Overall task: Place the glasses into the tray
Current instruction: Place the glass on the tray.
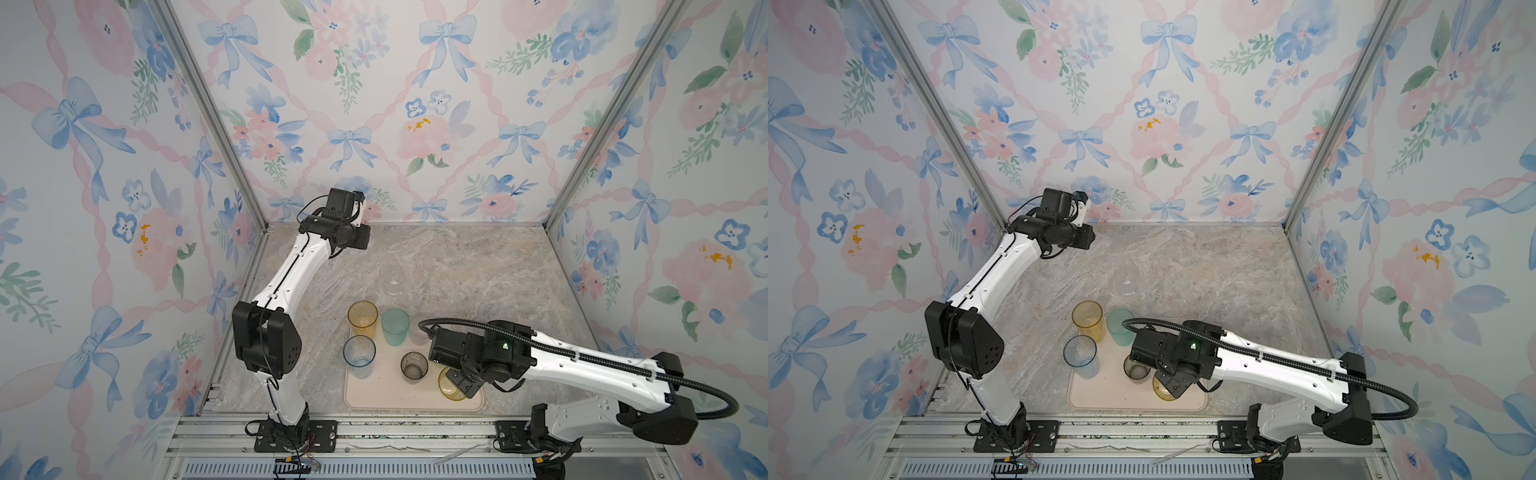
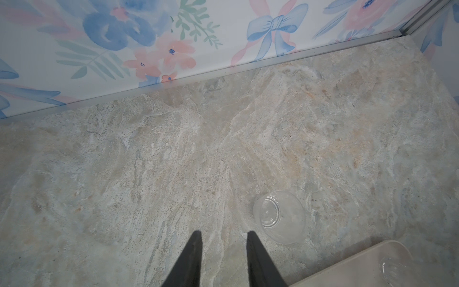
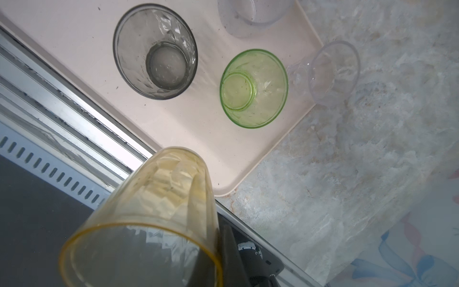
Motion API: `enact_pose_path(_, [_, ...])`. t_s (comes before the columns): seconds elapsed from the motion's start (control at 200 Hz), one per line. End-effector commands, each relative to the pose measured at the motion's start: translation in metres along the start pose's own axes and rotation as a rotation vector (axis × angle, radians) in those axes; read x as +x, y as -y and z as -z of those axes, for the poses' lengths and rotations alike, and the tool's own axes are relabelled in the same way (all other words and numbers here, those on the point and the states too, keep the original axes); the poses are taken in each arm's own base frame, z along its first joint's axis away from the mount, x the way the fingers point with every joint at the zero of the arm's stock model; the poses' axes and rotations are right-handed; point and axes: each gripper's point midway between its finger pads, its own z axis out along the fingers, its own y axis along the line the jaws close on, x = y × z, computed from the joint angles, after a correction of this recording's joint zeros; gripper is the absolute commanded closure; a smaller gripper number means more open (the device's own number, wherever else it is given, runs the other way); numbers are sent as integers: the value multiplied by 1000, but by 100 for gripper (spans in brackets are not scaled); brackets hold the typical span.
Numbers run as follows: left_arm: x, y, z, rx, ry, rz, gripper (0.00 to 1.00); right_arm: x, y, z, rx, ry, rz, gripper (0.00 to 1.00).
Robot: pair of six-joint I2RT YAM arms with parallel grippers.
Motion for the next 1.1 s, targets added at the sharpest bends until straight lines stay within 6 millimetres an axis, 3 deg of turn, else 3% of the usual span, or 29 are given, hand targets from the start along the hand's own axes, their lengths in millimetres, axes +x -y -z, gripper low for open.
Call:
enact_pose_path(0.0, [1, -1, 3, 12, -9, -19, 66, 3, -7, -10, -16, -2, -41, 99])
enact_pose_path(0.495, [11, 0, 10, 28, -19, -35, 66, -3, -19, -67, -25, -91, -38, 99])
enact_pose_path(1.096, [14, -15, 19, 17, -17, -40, 65, -8, -20, -103, -72, -137, -77, 99])
